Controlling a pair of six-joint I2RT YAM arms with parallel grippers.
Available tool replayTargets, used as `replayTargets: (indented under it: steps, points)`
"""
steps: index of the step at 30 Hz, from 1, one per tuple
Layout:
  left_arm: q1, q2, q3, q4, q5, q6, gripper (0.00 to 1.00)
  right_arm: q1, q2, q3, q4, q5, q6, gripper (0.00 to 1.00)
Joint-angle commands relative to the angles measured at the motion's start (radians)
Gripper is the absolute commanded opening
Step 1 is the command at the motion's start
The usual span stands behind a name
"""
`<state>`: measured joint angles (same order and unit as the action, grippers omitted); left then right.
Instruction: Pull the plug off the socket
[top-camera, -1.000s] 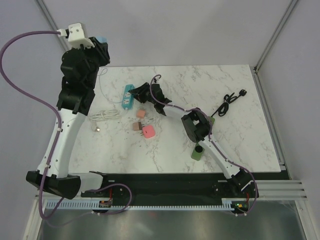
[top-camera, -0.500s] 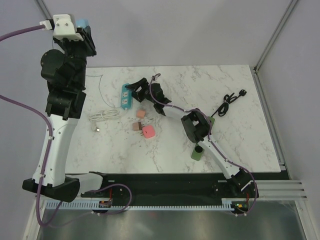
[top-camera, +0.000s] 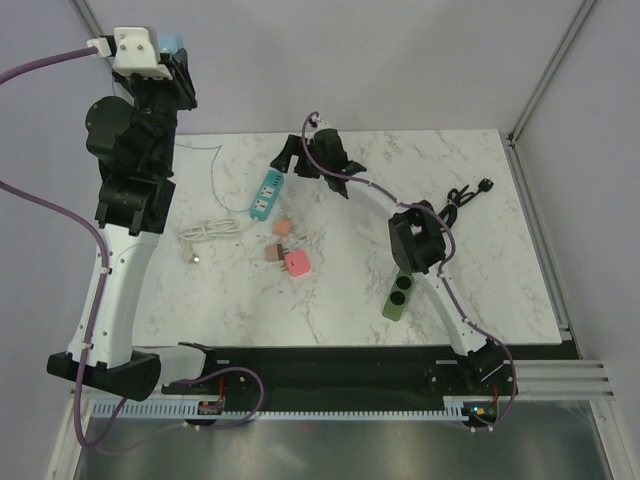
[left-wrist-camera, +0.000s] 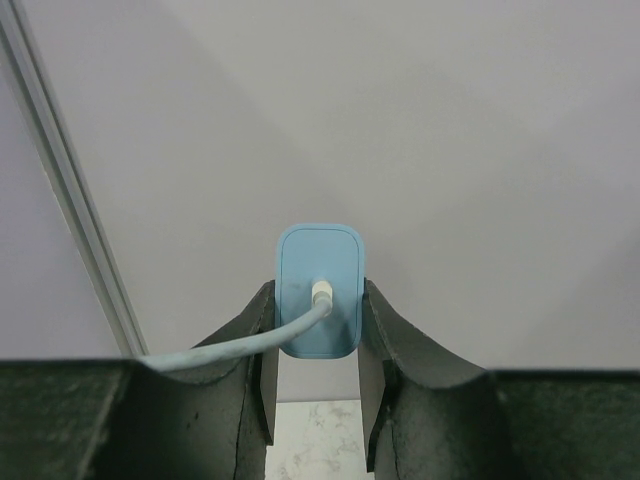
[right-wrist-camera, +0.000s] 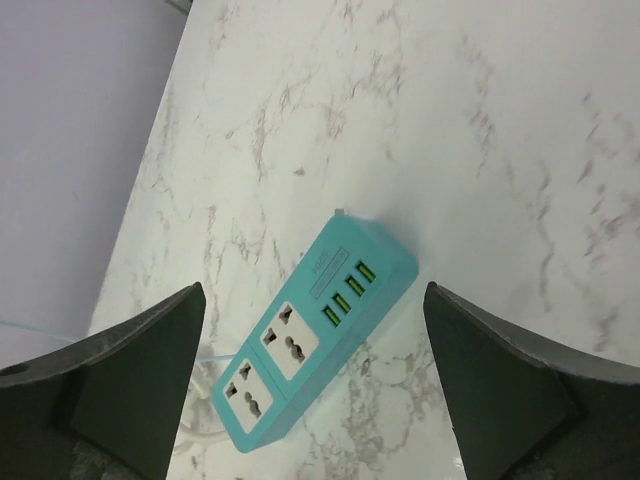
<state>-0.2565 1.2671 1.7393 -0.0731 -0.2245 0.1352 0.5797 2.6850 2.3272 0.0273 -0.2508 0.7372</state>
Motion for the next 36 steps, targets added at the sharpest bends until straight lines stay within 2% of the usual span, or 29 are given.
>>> replayTargets:
  steps: [1, 4, 8, 10, 14, 18, 20, 21, 24, 25, 28, 32, 33, 36]
  points:
    - [0.002, -0.008, 0.012, 0.044, 0.014, 0.037, 0.02, -0.003, -0.129, 0.075, -0.142, 0.061, -0.283, 0.98]
    - [0.002, -0.009, 0.012, 0.042, 0.016, 0.03, 0.02, 0.011, -0.184, 0.012, -0.142, 0.019, -0.404, 0.98]
    - [0.002, -0.014, 0.012, 0.036, 0.025, 0.007, 0.02, 0.1, -0.229, -0.043, -0.129, -0.082, -0.602, 0.98]
    - [0.002, -0.014, 0.016, 0.035, 0.037, -0.002, 0.02, 0.133, -0.232, -0.064, -0.113, -0.129, -0.643, 0.98]
    - [0.002, -0.023, 0.019, 0.029, 0.05, -0.025, 0.02, 0.206, -0.194, -0.066, -0.008, -0.177, -0.657, 0.98]
    - [0.002, -0.031, 0.017, 0.022, 0.066, -0.049, 0.02, 0.246, -0.137, -0.063, 0.146, -0.137, -0.621, 0.98]
    - [0.002, -0.031, 0.012, 0.021, 0.082, -0.069, 0.02, 0.249, -0.079, -0.037, 0.221, -0.127, -0.611, 0.97]
    - [0.002, -0.032, 0.011, 0.018, 0.086, -0.074, 0.02, 0.25, -0.053, 0.027, 0.232, -0.12, -0.602, 0.97]
    - [0.002, -0.043, 0.0, 0.013, 0.103, -0.095, 0.02, 0.255, 0.041, 0.122, 0.259, -0.032, -0.55, 0.89]
    - [0.002, -0.043, -0.003, 0.015, 0.103, -0.1, 0.02, 0.258, 0.053, 0.124, 0.272, -0.007, -0.539, 0.8]
    - [0.002, -0.048, 0.002, 0.016, 0.103, -0.109, 0.02, 0.267, 0.085, 0.129, 0.324, 0.07, -0.512, 0.69]
    - [0.002, -0.057, 0.005, 0.018, 0.12, -0.121, 0.02, 0.276, 0.139, 0.181, 0.344, 0.093, -0.492, 0.65]
    - [0.002, -0.058, 0.005, 0.015, 0.123, -0.124, 0.02, 0.276, 0.145, 0.195, 0.345, 0.094, -0.484, 0.61]
    - [0.002, -0.063, 0.0, 0.016, 0.126, -0.123, 0.02, 0.284, 0.142, 0.186, 0.376, 0.067, -0.464, 0.6]
